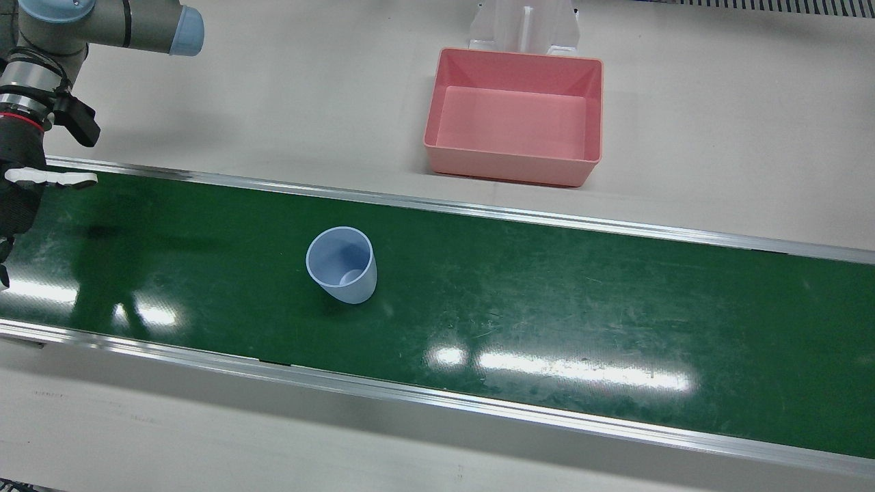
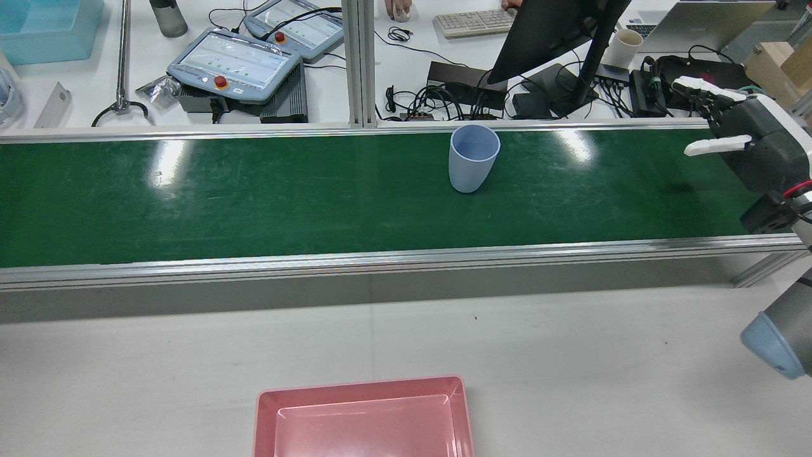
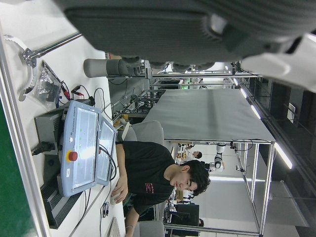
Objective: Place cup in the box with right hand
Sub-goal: 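Close the right hand fingers around the blue cup on the belt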
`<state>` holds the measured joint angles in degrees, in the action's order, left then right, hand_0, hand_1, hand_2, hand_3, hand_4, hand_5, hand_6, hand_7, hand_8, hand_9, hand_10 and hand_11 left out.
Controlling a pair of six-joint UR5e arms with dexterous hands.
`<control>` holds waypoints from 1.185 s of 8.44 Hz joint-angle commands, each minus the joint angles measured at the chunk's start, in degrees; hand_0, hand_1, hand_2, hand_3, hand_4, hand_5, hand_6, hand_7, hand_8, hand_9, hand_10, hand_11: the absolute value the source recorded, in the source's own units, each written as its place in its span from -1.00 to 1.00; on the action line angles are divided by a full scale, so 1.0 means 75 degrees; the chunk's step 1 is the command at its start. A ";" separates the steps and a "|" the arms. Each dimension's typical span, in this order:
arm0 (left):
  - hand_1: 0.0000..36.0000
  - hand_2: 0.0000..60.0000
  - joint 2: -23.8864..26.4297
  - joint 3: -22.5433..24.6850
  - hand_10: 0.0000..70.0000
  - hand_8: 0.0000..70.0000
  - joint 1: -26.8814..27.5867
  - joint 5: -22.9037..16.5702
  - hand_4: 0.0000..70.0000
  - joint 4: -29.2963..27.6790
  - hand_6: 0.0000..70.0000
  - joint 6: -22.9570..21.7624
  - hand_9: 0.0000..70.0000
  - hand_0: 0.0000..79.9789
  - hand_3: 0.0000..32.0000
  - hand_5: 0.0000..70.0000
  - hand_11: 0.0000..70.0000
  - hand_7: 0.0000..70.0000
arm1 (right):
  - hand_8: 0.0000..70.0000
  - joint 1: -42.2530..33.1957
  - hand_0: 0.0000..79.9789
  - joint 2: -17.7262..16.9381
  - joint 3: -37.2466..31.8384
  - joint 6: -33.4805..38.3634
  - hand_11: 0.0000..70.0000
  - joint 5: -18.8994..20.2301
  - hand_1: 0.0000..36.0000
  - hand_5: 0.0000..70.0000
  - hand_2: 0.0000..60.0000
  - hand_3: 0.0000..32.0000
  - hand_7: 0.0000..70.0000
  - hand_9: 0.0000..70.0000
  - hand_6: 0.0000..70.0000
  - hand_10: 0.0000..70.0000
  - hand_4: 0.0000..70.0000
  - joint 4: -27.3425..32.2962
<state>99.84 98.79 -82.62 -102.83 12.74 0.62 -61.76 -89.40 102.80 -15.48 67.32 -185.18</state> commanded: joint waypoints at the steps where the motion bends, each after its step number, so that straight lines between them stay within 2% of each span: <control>1: -1.00 -1.00 0.0000 -0.0011 -1.00 -1.00 0.0000 0.0000 -1.00 0.0000 -1.00 0.0000 -1.00 -1.00 -1.00 -1.00 -1.00 -1.00 | -1.00 0.0125 0.47 0.0002 -0.0042 0.0012 -1.00 0.0000 0.08 -0.83 -0.87 -1.00 -0.36 -0.91 -0.84 -1.00 -0.79 0.0011; 2: -1.00 -1.00 0.0000 -0.0011 -1.00 -1.00 0.0000 0.0000 -1.00 0.0000 -1.00 0.0000 -1.00 -1.00 -1.00 -1.00 -1.00 -1.00 | -1.00 0.0125 0.47 0.0002 -0.0054 0.0013 -1.00 0.0000 0.08 -0.83 -0.87 -1.00 -0.36 -0.91 -0.84 -1.00 -0.79 0.0023; 4: -1.00 -1.00 0.0000 -0.0011 -1.00 -1.00 0.0000 0.0000 -1.00 0.0000 -1.00 0.0000 -1.00 -1.00 -1.00 -1.00 -1.00 -1.00 | -1.00 0.0137 0.49 0.0002 -0.0065 0.0013 -1.00 -0.0023 -0.21 -0.84 -1.00 -1.00 -0.37 -0.91 -0.84 -1.00 -0.68 0.0046; 5: -1.00 -1.00 0.0000 -0.0011 -1.00 -1.00 0.0000 0.0000 -1.00 0.0000 -1.00 0.0000 -1.00 -1.00 -1.00 -1.00 -1.00 -1.00 | -1.00 0.0148 0.40 0.0002 -0.0077 0.0001 -1.00 -0.0023 -0.27 -0.86 -0.97 -1.00 -0.38 -0.89 -0.85 -1.00 -0.76 0.0046; 6: -1.00 -1.00 0.0000 -0.0011 -1.00 -1.00 0.0000 0.0000 -1.00 0.0000 -1.00 0.0000 -1.00 -1.00 -1.00 -1.00 -1.00 -1.00 | -1.00 0.0183 0.42 0.0002 -0.0089 0.0001 -1.00 -0.0023 -0.35 -0.86 -0.99 -1.00 -0.36 -0.88 -0.84 -1.00 -0.68 0.0046; 7: -1.00 -1.00 0.0000 -0.0011 -1.00 -1.00 0.0000 0.0000 -1.00 0.0000 -1.00 0.0000 -1.00 -1.00 -1.00 -1.00 -1.00 -1.00 | -1.00 0.0346 0.37 0.0002 -0.0089 0.0001 -1.00 -0.0023 -0.18 -0.86 -0.95 -1.00 -0.35 -0.88 -0.84 -1.00 -0.78 0.0035; 8: -1.00 -1.00 0.0000 0.0000 -1.00 -1.00 0.0000 0.0000 -1.00 0.0000 -1.00 0.0000 -1.00 -1.00 -1.00 -1.00 -1.00 -1.00 | -1.00 0.0475 0.43 0.0002 -0.0066 0.0012 -1.00 -0.0035 -0.30 -0.86 -0.98 -1.00 -0.31 -0.87 -0.83 -1.00 -0.67 0.0034; 9: -1.00 -1.00 0.0000 -0.0011 -1.00 -1.00 0.0000 0.0000 -1.00 0.0000 -1.00 0.0000 -1.00 -1.00 -1.00 -1.00 -1.00 -1.00 | -1.00 0.0604 0.39 0.0014 -0.0042 0.0013 -1.00 -0.0035 -0.12 -0.86 -0.92 -1.00 -0.30 -0.88 -0.83 -1.00 -0.78 0.0034; 10: -1.00 -1.00 0.0000 -0.0011 -1.00 -1.00 0.0000 0.0000 -1.00 0.0000 -1.00 0.0000 -1.00 -1.00 -1.00 -1.00 -1.00 -1.00 | -1.00 0.0664 0.43 0.0003 -0.0007 0.0024 -1.00 -0.0035 -0.26 -0.85 -0.98 -1.00 -0.31 -0.88 -0.83 -1.00 -0.68 0.0034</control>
<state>99.85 98.72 -82.62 -102.83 12.74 0.62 -58.29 -89.35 102.32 -15.41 67.09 -184.91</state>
